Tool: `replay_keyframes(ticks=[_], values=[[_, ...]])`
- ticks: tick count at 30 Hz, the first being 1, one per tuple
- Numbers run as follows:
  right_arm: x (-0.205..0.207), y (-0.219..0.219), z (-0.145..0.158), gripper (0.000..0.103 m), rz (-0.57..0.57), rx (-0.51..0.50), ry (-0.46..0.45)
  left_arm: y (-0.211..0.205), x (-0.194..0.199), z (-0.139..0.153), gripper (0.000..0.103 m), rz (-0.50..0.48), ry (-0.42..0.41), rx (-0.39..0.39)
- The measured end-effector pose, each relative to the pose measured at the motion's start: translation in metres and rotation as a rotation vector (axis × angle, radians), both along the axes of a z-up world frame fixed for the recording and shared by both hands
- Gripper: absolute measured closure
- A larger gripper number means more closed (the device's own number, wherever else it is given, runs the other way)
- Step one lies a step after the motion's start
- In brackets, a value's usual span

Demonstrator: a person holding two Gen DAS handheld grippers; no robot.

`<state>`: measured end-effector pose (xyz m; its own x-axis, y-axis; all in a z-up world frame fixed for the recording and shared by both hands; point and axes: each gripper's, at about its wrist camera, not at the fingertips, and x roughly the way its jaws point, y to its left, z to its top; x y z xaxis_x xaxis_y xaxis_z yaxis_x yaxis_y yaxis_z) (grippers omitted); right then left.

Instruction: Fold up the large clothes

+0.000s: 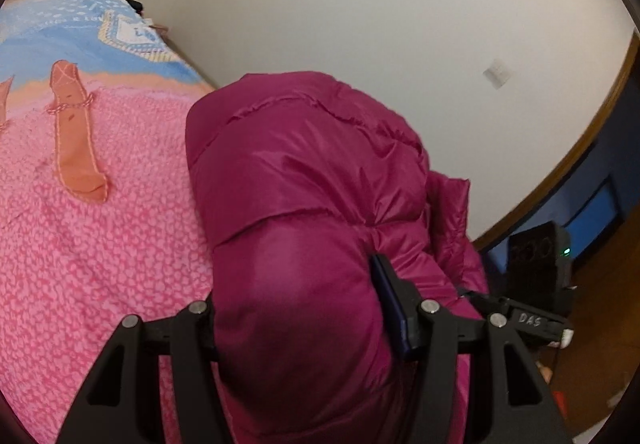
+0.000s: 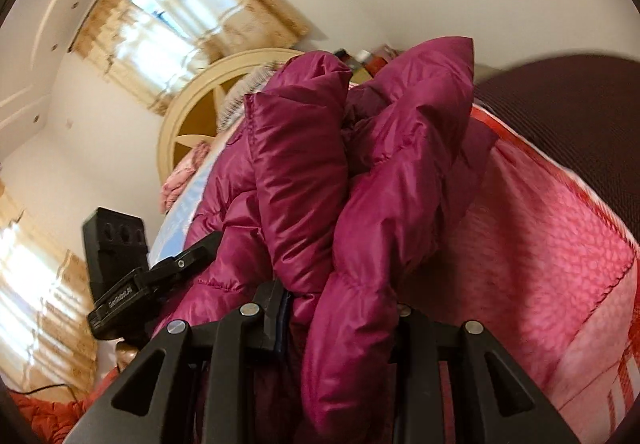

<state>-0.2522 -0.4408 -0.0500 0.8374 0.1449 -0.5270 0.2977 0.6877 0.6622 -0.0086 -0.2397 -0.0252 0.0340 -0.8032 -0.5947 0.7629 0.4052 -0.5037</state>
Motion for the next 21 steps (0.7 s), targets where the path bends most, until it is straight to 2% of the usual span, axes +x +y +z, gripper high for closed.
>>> replay_keyframes(ticks=[9,15,19,21], values=[[0.012,-0.026,-0.034,0.074,0.017,0.094,-0.026,-0.017,-0.016,0.000,0.043,0.052,-0.107,0.106],[0.006,-0.018,-0.040,0.074,0.035,0.095,-0.009,-0.024,-0.026,-0.007,0.041,0.087,-0.148,0.147],[0.016,-0.006,-0.030,0.074,0.058,0.012,0.013,-0.020,-0.035,-0.004,0.041,0.107,-0.170,0.162],[0.019,-0.003,-0.028,0.074,0.077,0.004,0.009,-0.014,-0.043,-0.001,0.041,0.128,-0.180,0.168]])
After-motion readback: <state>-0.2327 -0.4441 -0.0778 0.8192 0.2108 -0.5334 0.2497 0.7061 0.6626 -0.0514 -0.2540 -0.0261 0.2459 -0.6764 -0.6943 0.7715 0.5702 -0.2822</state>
